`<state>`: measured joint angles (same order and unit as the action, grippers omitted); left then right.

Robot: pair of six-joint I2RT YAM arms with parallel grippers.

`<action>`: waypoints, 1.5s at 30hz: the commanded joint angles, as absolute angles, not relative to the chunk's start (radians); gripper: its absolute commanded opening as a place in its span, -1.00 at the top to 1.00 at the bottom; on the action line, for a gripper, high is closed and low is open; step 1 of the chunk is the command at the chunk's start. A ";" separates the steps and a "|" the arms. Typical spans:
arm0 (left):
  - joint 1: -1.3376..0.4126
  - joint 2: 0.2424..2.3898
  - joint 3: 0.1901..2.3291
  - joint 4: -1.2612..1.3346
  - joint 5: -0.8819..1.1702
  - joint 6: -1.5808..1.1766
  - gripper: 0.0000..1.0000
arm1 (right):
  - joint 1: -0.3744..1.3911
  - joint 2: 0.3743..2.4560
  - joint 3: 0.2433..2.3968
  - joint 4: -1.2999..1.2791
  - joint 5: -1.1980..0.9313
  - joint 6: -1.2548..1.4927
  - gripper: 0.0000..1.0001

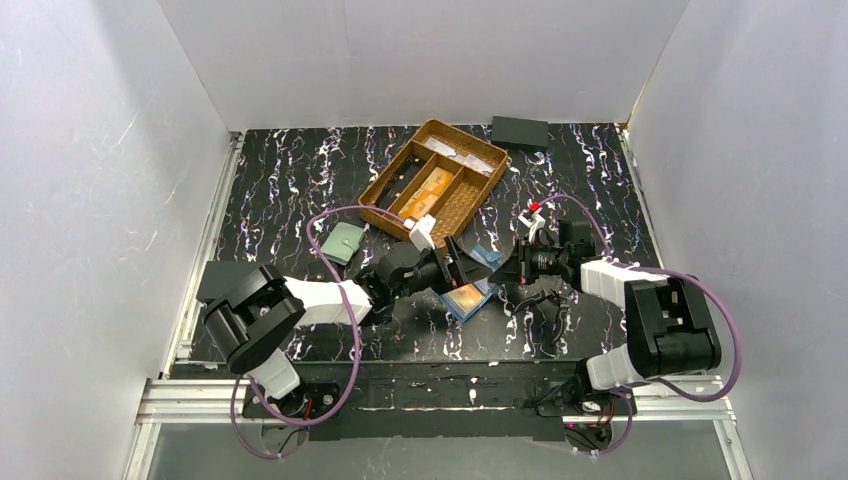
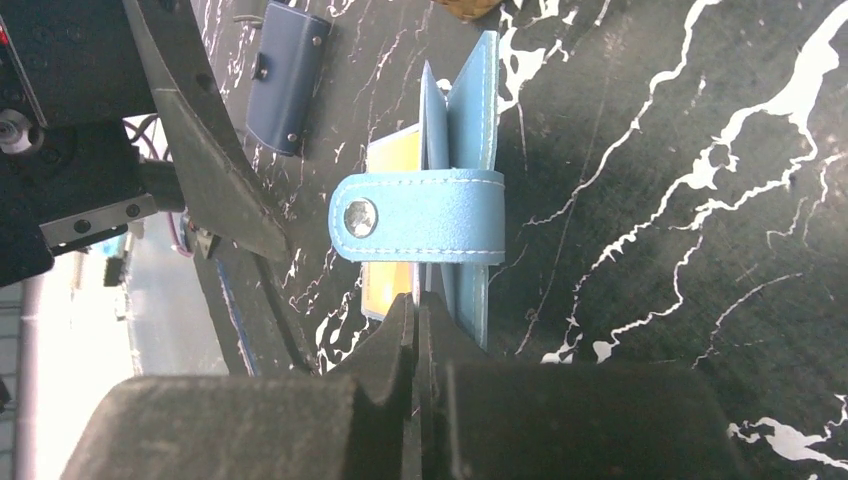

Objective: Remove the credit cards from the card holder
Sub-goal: Remove the credit card from the card holder.

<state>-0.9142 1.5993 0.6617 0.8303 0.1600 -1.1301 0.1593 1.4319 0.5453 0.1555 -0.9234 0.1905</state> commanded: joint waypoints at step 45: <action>-0.863 1.816 0.652 0.897 0.159 -1.254 -0.32 | 0.172 1.623 0.725 -0.047 -0.954 0.027 0.68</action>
<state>-0.8658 1.8240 0.6563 0.9031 0.1513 -1.2686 0.1501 1.6035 0.6765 0.0242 -0.9623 0.0872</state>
